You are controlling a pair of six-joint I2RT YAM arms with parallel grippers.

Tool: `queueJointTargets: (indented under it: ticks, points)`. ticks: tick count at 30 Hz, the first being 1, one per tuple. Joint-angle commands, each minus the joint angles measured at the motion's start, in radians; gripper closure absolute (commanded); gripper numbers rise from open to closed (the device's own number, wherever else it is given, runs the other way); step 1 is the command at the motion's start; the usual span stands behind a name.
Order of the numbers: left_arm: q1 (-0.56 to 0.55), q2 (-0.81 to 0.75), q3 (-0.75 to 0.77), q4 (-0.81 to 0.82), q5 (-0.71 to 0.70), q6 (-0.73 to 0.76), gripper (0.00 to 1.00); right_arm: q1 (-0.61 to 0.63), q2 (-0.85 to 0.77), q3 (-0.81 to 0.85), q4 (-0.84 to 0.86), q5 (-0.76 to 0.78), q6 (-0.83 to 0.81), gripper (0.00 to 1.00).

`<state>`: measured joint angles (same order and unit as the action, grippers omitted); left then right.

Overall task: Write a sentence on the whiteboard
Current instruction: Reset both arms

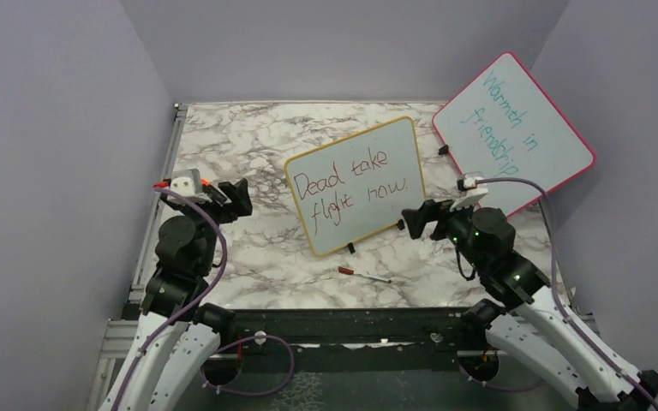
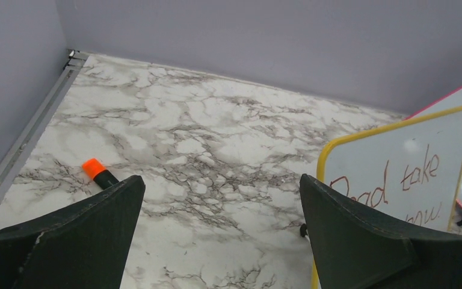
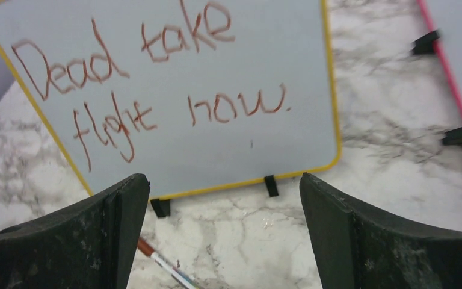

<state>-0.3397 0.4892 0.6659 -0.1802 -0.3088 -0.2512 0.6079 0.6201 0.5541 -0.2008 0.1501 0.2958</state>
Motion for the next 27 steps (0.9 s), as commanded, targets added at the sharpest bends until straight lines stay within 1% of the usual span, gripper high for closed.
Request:
queueJointTargets:
  ticks: [1,4,6,10,14,17,20,27]
  points:
    - [0.007,-0.125,-0.002,-0.038,-0.087,-0.051,0.01,0.003,-0.084,0.174,-0.264,0.259,-0.068,0.00]
    - [0.007,-0.200,-0.003,-0.079,-0.143,-0.054,0.01,0.003,-0.105,0.285,-0.353,0.377,-0.112,0.00]
    - [0.007,-0.243,-0.011,-0.088,-0.171,-0.050,0.01,0.003,-0.125,0.324,-0.395,0.469,-0.140,0.00]
    - [0.007,-0.310,-0.038,-0.079,-0.176,-0.022,0.01,0.003,-0.203,0.303,-0.375,0.622,-0.153,0.00]
    - [0.007,-0.343,-0.060,-0.051,-0.136,0.017,0.01,0.003,-0.307,0.222,-0.297,0.614,-0.202,0.00]
    - [0.007,-0.339,-0.061,-0.049,-0.135,0.026,0.01,0.003,-0.347,0.206,-0.293,0.615,-0.200,0.00]
    - [0.007,-0.340,-0.060,-0.043,-0.133,0.026,0.01,0.003,-0.360,0.202,-0.295,0.620,-0.195,0.00]
    - [0.008,-0.365,-0.064,-0.042,-0.143,0.031,0.01,0.003,-0.332,0.202,-0.293,0.618,-0.205,0.00]
